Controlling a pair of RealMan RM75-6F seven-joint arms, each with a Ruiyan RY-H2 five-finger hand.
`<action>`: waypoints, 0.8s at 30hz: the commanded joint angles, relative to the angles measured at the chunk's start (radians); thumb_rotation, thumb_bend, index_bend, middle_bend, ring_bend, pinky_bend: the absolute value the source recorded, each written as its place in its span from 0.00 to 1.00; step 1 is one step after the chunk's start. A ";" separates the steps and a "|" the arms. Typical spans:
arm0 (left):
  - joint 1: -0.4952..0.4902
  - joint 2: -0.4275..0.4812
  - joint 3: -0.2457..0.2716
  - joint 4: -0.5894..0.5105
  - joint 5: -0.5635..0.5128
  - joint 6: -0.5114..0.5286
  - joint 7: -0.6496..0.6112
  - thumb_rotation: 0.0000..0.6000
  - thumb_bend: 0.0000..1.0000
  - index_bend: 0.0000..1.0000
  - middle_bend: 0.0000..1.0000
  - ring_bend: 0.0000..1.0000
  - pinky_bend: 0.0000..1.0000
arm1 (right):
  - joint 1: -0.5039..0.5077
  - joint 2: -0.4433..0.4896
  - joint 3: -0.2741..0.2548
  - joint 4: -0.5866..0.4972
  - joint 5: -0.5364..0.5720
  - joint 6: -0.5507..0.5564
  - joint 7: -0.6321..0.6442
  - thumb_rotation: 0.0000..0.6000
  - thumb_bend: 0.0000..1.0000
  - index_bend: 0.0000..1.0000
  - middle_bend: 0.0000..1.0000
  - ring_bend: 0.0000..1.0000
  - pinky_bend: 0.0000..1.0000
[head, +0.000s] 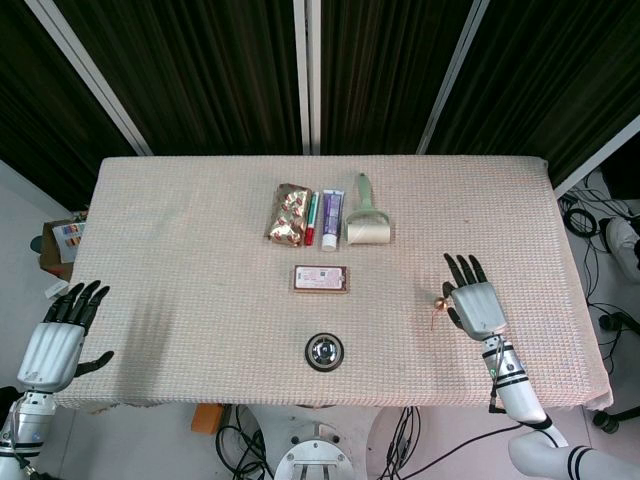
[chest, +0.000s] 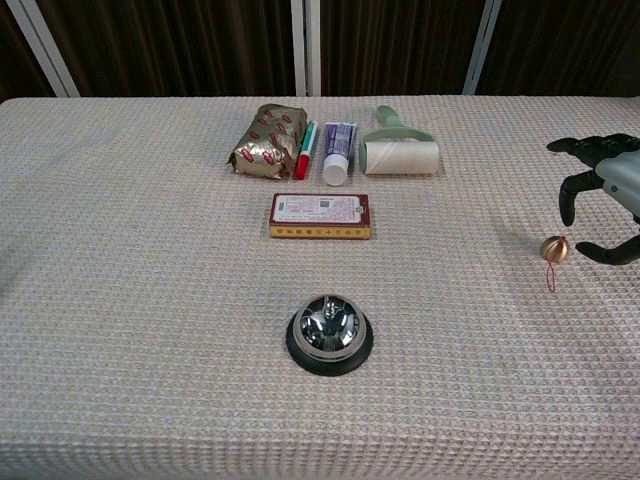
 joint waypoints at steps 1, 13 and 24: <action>0.001 0.001 0.000 -0.002 0.002 0.002 0.002 1.00 0.10 0.08 0.06 0.04 0.17 | 0.000 0.002 0.000 -0.002 0.002 -0.002 -0.003 1.00 0.21 0.51 0.00 0.00 0.00; -0.005 0.007 -0.003 -0.014 0.008 0.002 0.004 1.00 0.10 0.08 0.06 0.04 0.17 | 0.002 0.000 -0.004 -0.004 0.002 -0.003 0.002 1.00 0.22 0.52 0.01 0.00 0.00; -0.001 0.003 -0.002 0.012 -0.008 -0.007 -0.020 1.00 0.10 0.08 0.06 0.04 0.17 | 0.005 -0.035 -0.013 0.046 -0.013 0.004 0.016 1.00 0.28 0.52 0.02 0.00 0.00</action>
